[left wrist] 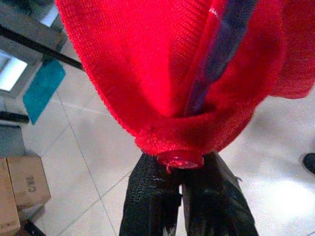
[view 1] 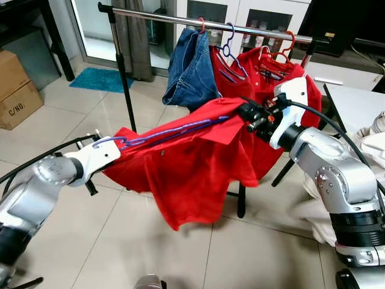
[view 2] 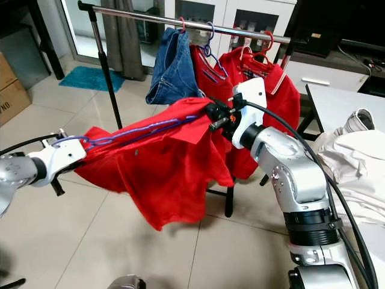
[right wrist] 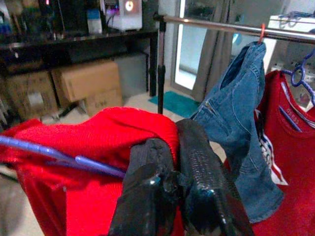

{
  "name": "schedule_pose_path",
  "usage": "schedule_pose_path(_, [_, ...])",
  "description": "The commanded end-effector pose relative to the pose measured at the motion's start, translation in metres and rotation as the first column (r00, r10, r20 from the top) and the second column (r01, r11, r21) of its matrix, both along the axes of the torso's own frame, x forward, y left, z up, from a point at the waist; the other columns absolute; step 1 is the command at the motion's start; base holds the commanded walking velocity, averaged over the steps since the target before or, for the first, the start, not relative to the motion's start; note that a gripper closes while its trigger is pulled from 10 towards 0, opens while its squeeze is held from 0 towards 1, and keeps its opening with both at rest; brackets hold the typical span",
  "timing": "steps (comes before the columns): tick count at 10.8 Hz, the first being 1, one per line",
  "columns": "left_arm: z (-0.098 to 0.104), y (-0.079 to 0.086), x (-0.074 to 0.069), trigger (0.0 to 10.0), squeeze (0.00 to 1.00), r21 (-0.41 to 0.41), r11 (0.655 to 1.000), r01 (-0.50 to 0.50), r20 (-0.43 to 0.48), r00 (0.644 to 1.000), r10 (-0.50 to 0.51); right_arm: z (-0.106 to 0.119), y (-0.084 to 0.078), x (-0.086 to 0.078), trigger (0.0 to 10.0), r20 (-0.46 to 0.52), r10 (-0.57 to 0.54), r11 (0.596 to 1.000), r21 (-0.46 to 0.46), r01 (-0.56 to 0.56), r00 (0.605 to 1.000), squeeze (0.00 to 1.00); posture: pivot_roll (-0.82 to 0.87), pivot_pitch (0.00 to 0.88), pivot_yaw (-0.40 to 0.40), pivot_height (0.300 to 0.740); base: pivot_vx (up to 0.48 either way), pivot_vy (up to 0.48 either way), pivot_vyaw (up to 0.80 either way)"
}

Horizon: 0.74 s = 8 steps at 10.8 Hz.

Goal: Hang hanger

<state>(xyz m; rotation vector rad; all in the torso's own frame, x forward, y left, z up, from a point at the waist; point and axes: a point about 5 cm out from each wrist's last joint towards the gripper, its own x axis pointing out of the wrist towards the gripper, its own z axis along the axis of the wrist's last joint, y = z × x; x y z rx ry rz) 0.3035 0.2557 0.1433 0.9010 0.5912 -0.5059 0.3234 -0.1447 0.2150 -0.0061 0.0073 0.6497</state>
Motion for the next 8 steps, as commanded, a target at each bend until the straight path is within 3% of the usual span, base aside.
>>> schedule_pose_path(1, [-0.029, 0.049, -0.017, 0.0, 0.0, 0.174, 0.964, -0.2, -0.133, 0.966, 0.224, 0.035, -0.03, -0.002, 0.0, 0.162, -0.138, 0.988, -0.045, 0.147, 0.977, 0.0, 0.19, 0.023, -0.021, 0.74, 0.0, 0.0, 0.0])
schedule_pose_path(2, [-0.03, 0.046, -0.012, 0.0, 0.0, 0.185, 0.964, -0.19, -0.132, 0.967, 0.216, 0.022, -0.017, -0.007, 0.0, 0.128, -0.068, 0.983, -0.162, 0.088, 0.99, 0.0, 0.18, 0.021, -0.016, 0.74, 0.0, 0.0, 0.0])
schedule_pose_path(3, [-0.027, 0.039, -0.005, 0.0, 0.0, 0.176, 0.968, -0.179, -0.123, 0.972, 0.202, -0.009, -0.008, -0.007, 0.0, 0.016, -0.062, 0.977, -0.201, 0.064, 0.998, 0.0, 0.18, 0.022, -0.013, 0.74, 0.0, 0.0, 0.0])
schedule_pose_path(4, [-0.025, 0.036, -0.001, 0.0, 0.0, 0.18, 0.967, -0.178, -0.111, 0.974, 0.2, -0.053, -0.006, -0.009, 0.0, -0.08, -0.082, 0.946, -0.32, 0.052, 0.993, 0.0, 0.18, 0.024, -0.016, 0.74, 0.0, 0.0, 0.0])
schedule_pose_path(5, [-0.024, 0.039, 0.002, 0.0, 0.0, 0.184, 0.964, -0.194, -0.1, 0.972, 0.215, -0.071, -0.009, -0.009, 0.0, -0.128, -0.126, 0.95, -0.302, 0.083, 0.984, 0.0, 0.18, 0.027, -0.021, 0.74, 0.0, 0.0, 0.0])
schedule_pose_path(7, [-0.022, 0.043, 0.005, 0.0, 0.0, 0.2, 0.956, -0.214, -0.086, 0.968, 0.235, -0.083, -0.018, -0.006, 0.0, -0.176, -0.195, 0.95, -0.279, 0.141, 0.965, 0.0, 0.18, 0.031, -0.028, 0.74, 0.0, 0.0, 0.0])
schedule_pose_path(8, [-0.032, 0.04, 0.004, 0.0, 0.0, 0.249, 0.952, -0.177, -0.124, 0.969, 0.213, -0.088, -0.011, -0.006, 0.0, -0.186, -0.175, 0.954, -0.276, 0.119, 0.967, 0.0, 0.19, 0.031, -0.031, 0.74, 0.0, 0.0, 0.0])
